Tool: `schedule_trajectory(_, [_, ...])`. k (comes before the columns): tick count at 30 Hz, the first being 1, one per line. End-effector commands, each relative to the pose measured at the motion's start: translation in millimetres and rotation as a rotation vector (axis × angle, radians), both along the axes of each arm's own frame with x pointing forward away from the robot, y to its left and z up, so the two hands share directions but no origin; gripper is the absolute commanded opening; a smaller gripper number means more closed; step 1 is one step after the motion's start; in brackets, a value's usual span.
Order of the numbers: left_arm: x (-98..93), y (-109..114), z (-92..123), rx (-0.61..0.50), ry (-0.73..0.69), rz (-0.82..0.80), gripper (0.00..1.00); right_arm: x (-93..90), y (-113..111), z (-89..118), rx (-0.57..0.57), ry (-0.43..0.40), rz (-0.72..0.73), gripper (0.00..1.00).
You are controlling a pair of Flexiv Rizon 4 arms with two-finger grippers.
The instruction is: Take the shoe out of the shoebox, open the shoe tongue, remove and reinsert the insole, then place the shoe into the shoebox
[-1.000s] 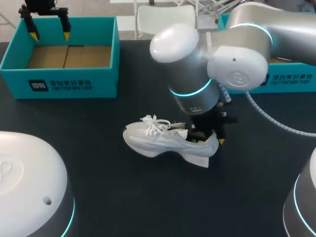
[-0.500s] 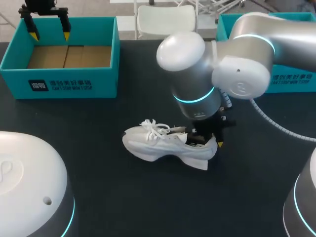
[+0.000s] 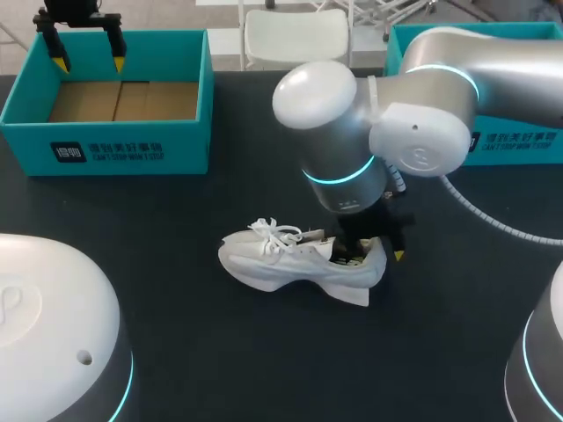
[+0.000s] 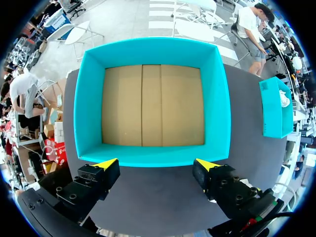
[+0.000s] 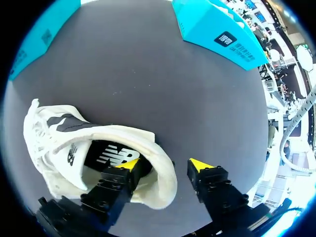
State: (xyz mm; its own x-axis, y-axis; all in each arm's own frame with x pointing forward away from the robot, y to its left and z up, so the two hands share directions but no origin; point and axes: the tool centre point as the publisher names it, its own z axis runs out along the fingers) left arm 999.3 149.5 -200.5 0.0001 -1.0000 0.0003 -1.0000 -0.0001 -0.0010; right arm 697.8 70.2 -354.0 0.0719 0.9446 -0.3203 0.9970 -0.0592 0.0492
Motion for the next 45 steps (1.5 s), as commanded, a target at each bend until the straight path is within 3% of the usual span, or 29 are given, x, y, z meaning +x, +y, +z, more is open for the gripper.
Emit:
schedule_trajectory(1, [0.1, 0, 0, 0.000, 0.000, 0.000, 1.00, -10.0, -13, 27, 0.042, -0.020, 0.016, 1.00])
schedule_trajectory(9, [0.1, 0, 0, 0.000, 0.000, 0.000, 1.00, -22.2, -13, 65, 0.109, 0.008, 0.215, 1.00])
schedule_trajectory(11, [0.1, 0, 0, 0.000, 0.000, 0.000, 1.00, -24.9, -11, 73, 0.127, 0.045, 0.308, 1.00])
schedule_trajectory(13, [0.1, 0, 0, 0.000, 0.000, 0.000, 1.00, -28.3, -7, 76, 0.067, 0.124, 0.409, 1.00])
schedule_trajectory(25, [0.1, 0, 0, 0.000, 0.000, 0.000, 1.00, -28.3, -7, 76, 0.067, 0.124, 0.409, 1.00])
schedule_trajectory(29, [0.1, 0, 0, 0.000, 0.000, 0.000, 1.00, -24.7, -7, 72, 0.195, 0.105, 0.779, 1.00])
schedule_trajectory(33, [0.1, 0, 0, 0.000, 0.000, 0.000, 1.00, -24.0, -18, 77, 0.300, 0.104, 1.017, 1.00])
schedule_trajectory(40, [0.1, 0, 0, 0.000, 0.000, 0.000, 1.00, -19.9, -24, 89, 0.465, 0.100, 1.329, 1.00])
schedule_trajectory(42, [0.1, 0, 0, 0.000, 0.000, 0.000, 1.00, -20.7, -23, 94, 0.449, 0.121, 1.417, 1.00])
schedule_trajectory(43, [0.1, 0, 0, 0.000, 0.000, 0.000, 1.00, -21.1, -23, 96, 0.410, 0.164, 1.432, 1.00])
schedule_trajectory(45, [0.1, 0, 0, 0.000, 0.000, 0.000, 1.00, -21.1, -23, 96, 0.410, 0.164, 1.432, 1.00])
